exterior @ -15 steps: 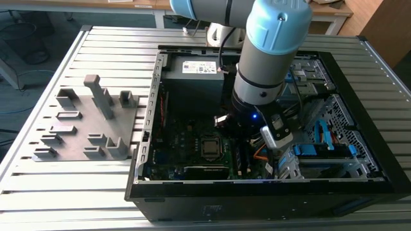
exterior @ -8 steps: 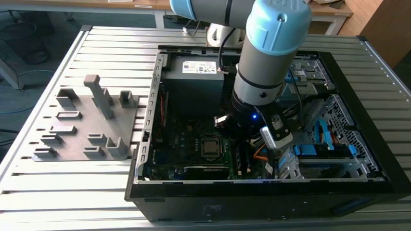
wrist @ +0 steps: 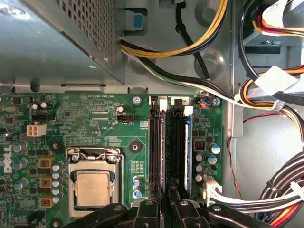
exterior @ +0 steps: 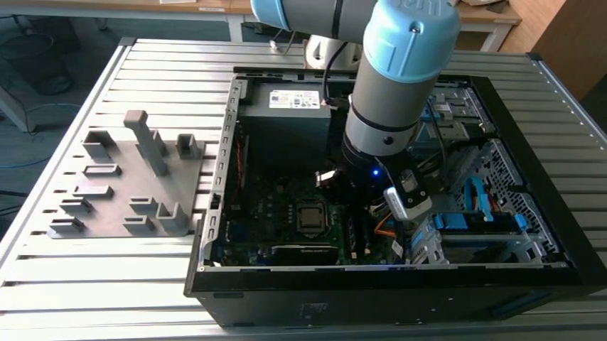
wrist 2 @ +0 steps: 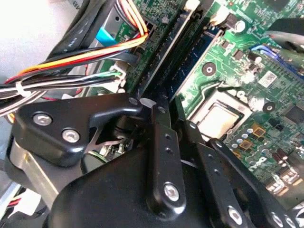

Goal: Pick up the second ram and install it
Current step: 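Insert the second ram into the second slot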

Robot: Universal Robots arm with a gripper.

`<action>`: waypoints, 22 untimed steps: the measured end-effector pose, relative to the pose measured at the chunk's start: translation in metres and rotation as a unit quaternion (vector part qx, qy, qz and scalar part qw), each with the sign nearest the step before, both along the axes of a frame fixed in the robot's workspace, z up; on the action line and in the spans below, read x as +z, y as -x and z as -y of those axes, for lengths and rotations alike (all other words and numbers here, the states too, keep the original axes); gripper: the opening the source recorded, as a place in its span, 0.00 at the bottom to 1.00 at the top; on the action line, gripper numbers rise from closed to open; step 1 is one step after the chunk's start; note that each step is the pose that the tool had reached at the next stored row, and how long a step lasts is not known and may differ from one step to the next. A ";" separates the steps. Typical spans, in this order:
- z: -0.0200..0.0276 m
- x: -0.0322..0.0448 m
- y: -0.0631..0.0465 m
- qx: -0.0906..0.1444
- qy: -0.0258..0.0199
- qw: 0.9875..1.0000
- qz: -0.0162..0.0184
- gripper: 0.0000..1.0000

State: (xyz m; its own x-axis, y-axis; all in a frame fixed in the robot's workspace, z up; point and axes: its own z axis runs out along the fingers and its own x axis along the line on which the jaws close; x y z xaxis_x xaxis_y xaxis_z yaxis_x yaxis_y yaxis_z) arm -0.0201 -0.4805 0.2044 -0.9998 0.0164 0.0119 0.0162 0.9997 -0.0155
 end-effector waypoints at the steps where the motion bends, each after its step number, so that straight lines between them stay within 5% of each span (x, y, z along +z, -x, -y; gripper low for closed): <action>1: 0.0001 0.0012 0.000 0.000 0.000 1.000 0.000 0.21; 12: -0.0005 0.0486 0.000 0.000 0.000 1.000 0.000 0.21; 15: -0.0005 0.0529 0.000 0.000 -0.002 1.000 0.000 0.13; 20: -0.0006 0.0530 0.000 0.000 -0.043 0.999 0.000 0.10; 22: -0.0005 0.0530 0.000 0.000 -0.044 0.999 0.000 0.10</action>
State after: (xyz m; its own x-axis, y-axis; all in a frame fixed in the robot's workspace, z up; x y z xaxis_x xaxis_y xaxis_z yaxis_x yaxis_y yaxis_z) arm -0.0204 -0.4799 0.2574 -0.9998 0.0154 0.0131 0.0164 0.9972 0.0733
